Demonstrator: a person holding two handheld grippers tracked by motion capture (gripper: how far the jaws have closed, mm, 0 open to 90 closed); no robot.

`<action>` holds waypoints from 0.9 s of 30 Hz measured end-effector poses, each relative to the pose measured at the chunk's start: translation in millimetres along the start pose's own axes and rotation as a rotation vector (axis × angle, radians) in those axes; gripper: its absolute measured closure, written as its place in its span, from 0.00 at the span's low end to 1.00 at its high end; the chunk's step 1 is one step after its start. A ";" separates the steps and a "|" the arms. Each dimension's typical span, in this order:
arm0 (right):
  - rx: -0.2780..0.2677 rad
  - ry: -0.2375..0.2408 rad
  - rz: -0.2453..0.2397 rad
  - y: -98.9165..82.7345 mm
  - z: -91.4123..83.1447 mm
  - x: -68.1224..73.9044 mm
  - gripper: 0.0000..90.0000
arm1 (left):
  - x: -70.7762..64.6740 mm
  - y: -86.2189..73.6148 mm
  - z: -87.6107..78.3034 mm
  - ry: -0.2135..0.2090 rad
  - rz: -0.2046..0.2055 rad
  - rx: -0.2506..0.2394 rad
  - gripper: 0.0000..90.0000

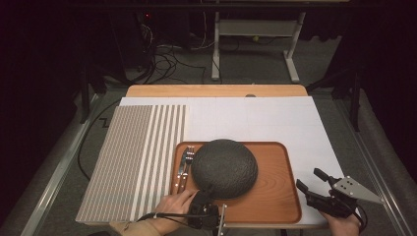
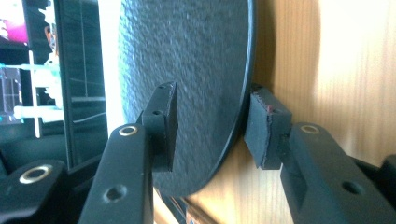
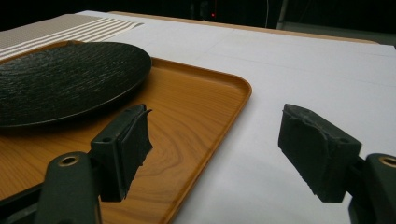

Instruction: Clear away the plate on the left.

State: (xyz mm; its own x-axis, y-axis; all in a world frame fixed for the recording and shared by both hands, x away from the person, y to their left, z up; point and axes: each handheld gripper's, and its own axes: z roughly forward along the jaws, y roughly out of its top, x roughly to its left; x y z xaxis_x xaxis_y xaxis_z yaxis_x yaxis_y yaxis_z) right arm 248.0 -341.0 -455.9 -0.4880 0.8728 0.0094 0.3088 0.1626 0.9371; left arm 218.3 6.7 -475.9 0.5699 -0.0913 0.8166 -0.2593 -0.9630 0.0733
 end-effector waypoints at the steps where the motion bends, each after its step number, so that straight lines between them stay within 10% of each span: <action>1: 0.000 0.000 -0.001 0.0 0.0 0.0 0.28 | 0.1 -1.4 -0.8 0.003 -0.011 0.000 0.61; 27: 0.000 -0.003 0.002 -0.1 -0.5 0.2 0.28 | 2.9 -45.0 -14.7 -0.002 -0.102 0.067 0.58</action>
State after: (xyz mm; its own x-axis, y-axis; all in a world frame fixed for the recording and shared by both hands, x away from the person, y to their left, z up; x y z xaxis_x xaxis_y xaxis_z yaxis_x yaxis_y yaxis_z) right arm 247.5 -341.1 -455.8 -0.4853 0.8743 0.0102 0.3097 0.1610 0.9371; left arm 220.2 53.5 -468.4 0.5921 0.0080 0.8058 -0.1473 -0.9820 0.1179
